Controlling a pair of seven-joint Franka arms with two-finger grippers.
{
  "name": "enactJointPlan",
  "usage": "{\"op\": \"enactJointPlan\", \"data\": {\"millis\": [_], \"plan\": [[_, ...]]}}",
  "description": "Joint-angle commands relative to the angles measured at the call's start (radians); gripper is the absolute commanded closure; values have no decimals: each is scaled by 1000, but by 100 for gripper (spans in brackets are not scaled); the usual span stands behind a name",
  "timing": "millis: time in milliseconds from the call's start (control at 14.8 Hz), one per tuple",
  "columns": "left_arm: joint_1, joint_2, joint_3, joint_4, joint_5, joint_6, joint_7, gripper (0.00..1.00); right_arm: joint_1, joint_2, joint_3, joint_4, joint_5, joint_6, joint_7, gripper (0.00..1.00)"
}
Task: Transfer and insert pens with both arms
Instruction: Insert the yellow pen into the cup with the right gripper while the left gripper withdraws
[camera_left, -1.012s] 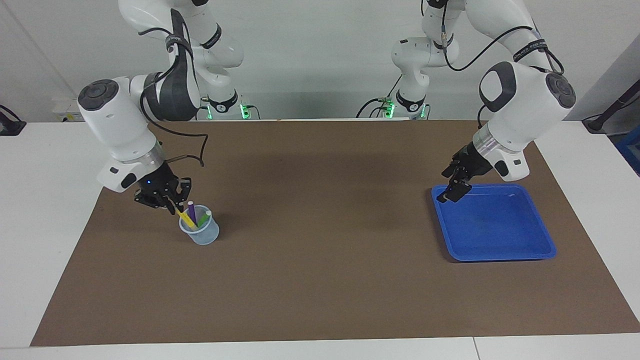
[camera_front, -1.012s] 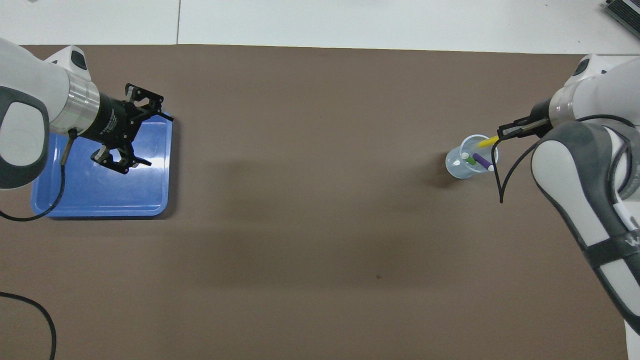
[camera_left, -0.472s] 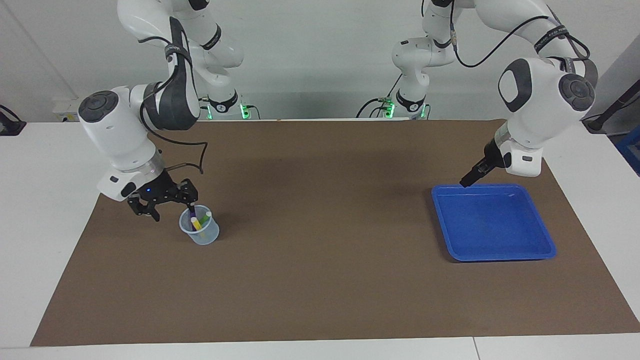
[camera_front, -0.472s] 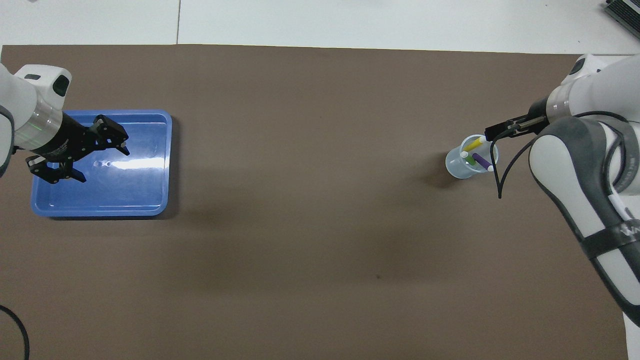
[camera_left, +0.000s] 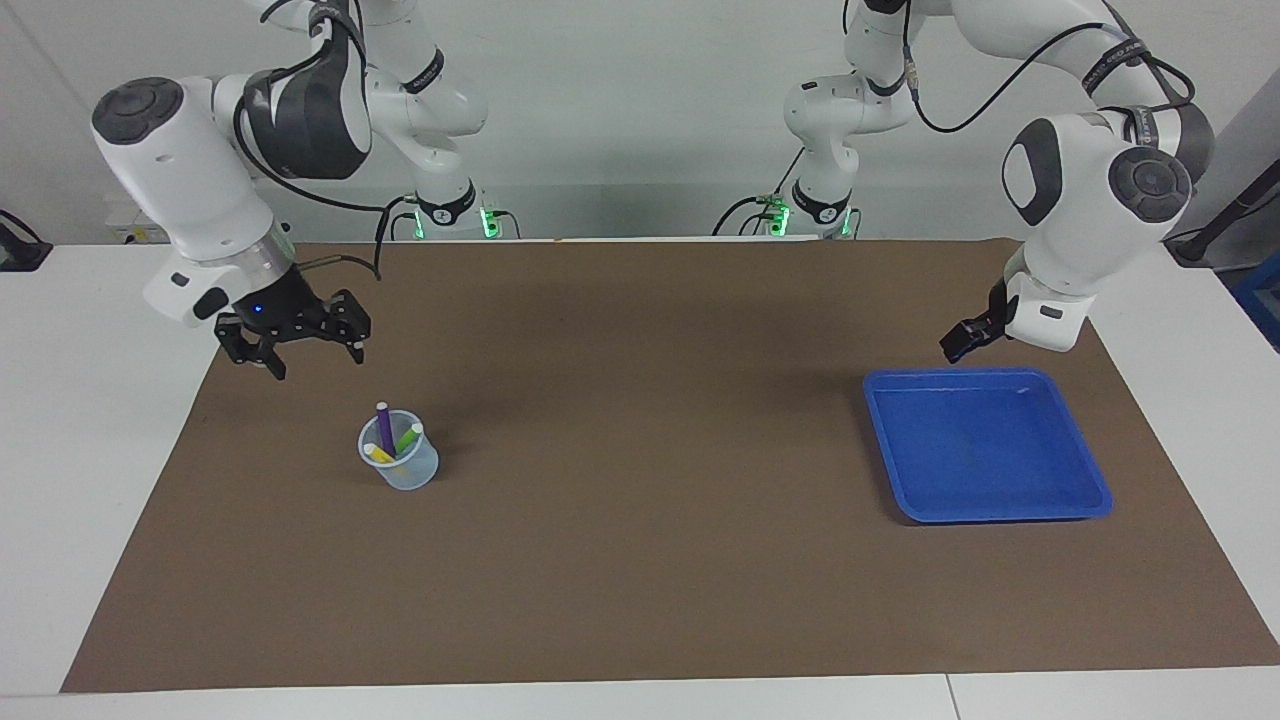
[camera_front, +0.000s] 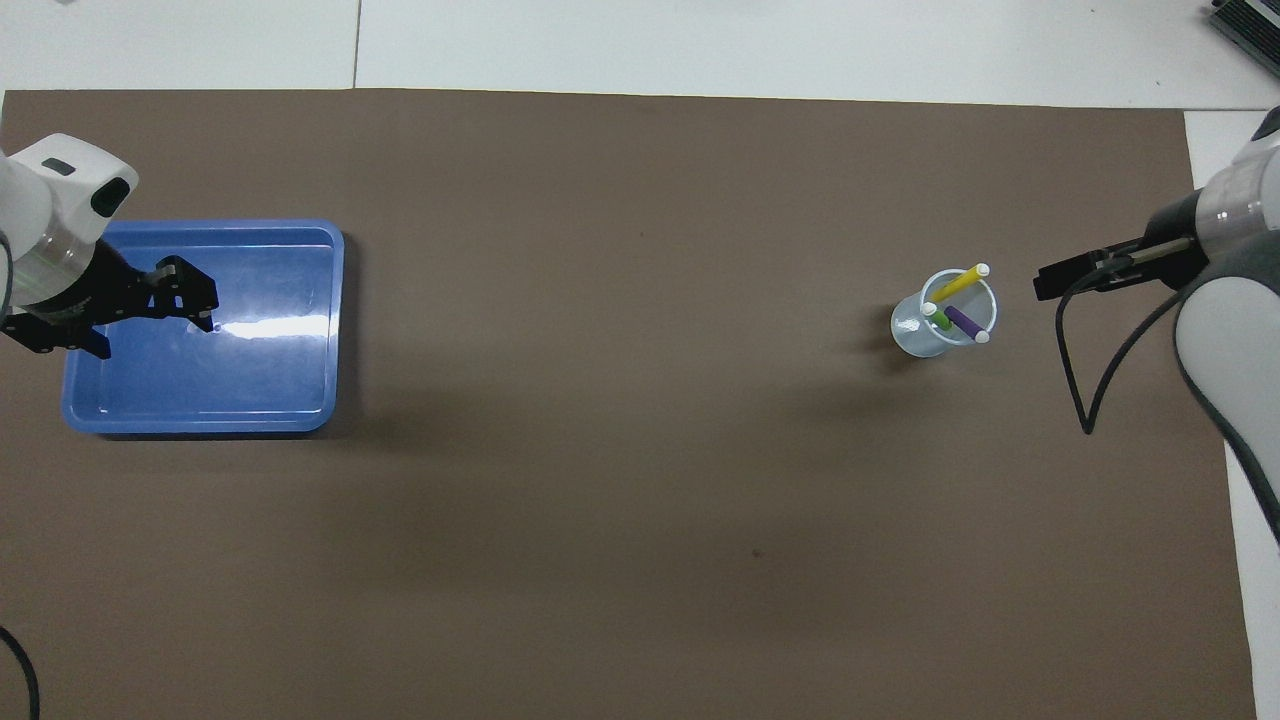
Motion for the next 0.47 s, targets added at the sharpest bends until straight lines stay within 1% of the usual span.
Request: {"op": "enactJointPlan", "data": {"millis": [0,135,270,405], "plan": [[16,-37,-9,-41,20,19,40,0,-8,-46,6,-6,-28,-59,49,0],[5,-42,-9,-48,20,22,28,0,-7,-72,8,-4,-29,-97,50,0],[7,-65,-11,-91,0,34,28,0,-7,-75,9,-9,-29,-105,50,0],[16,-80,-11,-67,-63,54,42,0,-8,-77,9,-12,-29,-119,49,0]]}}
